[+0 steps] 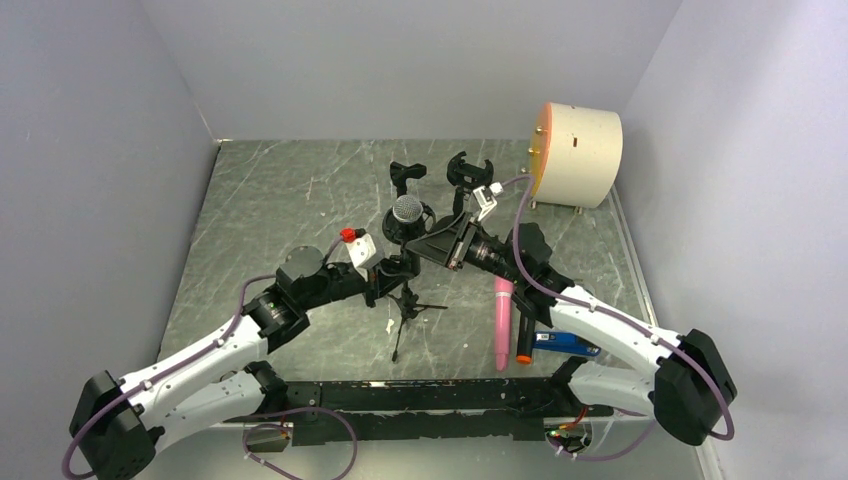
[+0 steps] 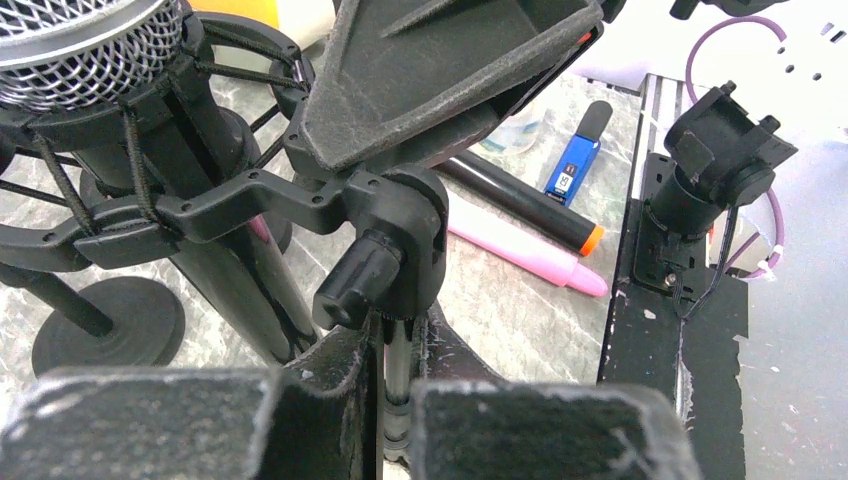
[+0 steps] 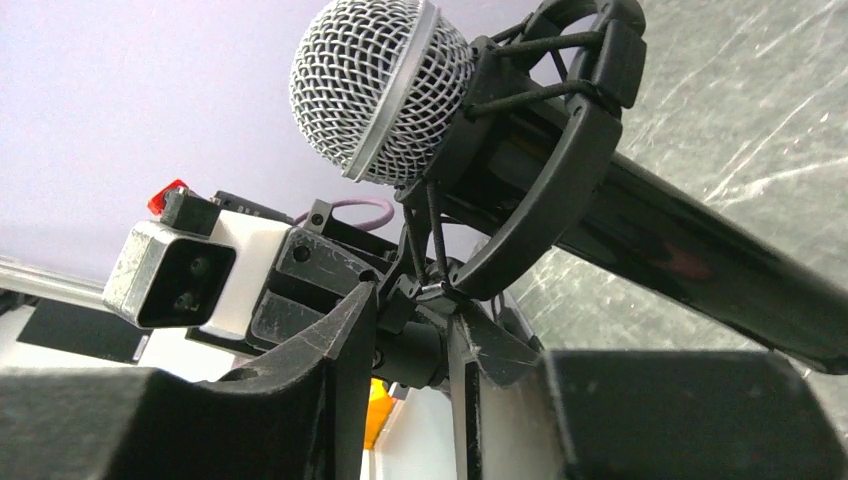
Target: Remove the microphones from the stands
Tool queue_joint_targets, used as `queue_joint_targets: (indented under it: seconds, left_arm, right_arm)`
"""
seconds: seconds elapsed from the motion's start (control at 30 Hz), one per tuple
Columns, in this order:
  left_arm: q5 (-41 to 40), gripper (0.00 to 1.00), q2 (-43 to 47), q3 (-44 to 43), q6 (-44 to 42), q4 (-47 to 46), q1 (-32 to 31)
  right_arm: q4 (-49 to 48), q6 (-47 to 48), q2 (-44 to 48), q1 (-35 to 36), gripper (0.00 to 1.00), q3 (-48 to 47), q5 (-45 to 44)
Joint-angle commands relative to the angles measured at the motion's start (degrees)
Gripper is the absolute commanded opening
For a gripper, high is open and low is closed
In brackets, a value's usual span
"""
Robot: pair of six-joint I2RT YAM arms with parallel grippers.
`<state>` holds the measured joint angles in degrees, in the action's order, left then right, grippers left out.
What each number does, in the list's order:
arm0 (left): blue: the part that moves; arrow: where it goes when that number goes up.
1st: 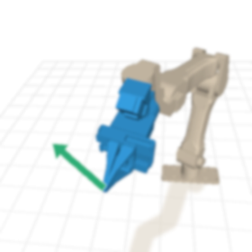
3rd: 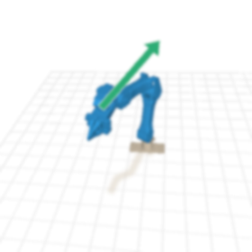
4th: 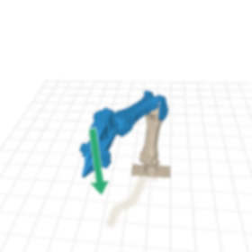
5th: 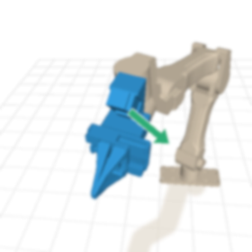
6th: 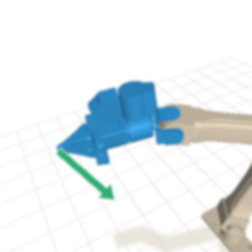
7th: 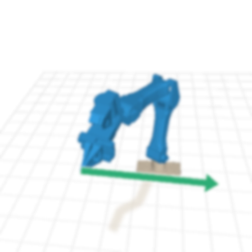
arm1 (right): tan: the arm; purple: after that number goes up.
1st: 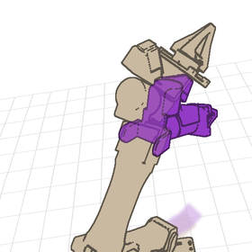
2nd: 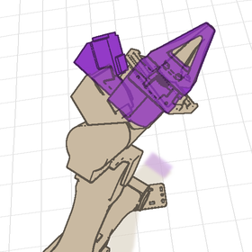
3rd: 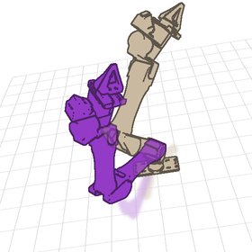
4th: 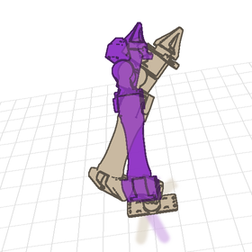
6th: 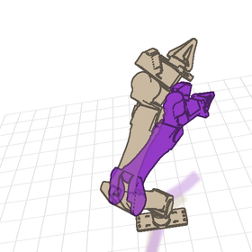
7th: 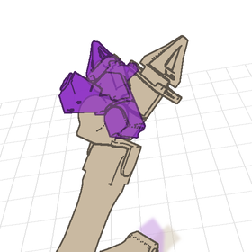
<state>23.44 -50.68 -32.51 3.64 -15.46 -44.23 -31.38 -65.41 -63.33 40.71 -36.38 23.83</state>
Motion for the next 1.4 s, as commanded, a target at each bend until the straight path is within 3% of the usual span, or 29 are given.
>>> queue_joint_targets:
  seconds: [0.0,0.77,1.13,1.37]
  left_arm:
    - [-0.7,0.02,1.2,0.2,-0.7,-1.1,-0.2]
    - [-1.6,0.04,0.6,3.8,1.0,-1.1,-0.3]
    - [-1.9,0.23,3.1,4.5,1.1,1.6,-0.3]
    - [-1.6,0.43,4.7,3.6,0.9,5.6,-0.3]
  right_arm:
    - [0.1,0.1,-0.7,0.4,0.29,-0.1,3.2]
    - [-6.7,-3.9,-2.1,0.5,0.29,10.3,2.0]
    - [-6.4,-3.5,-3.0,0.5,0.31,11.6,1.8]
    - [-6.6,-2.9,-4.3,0.5,0.32,12.0,1.1]
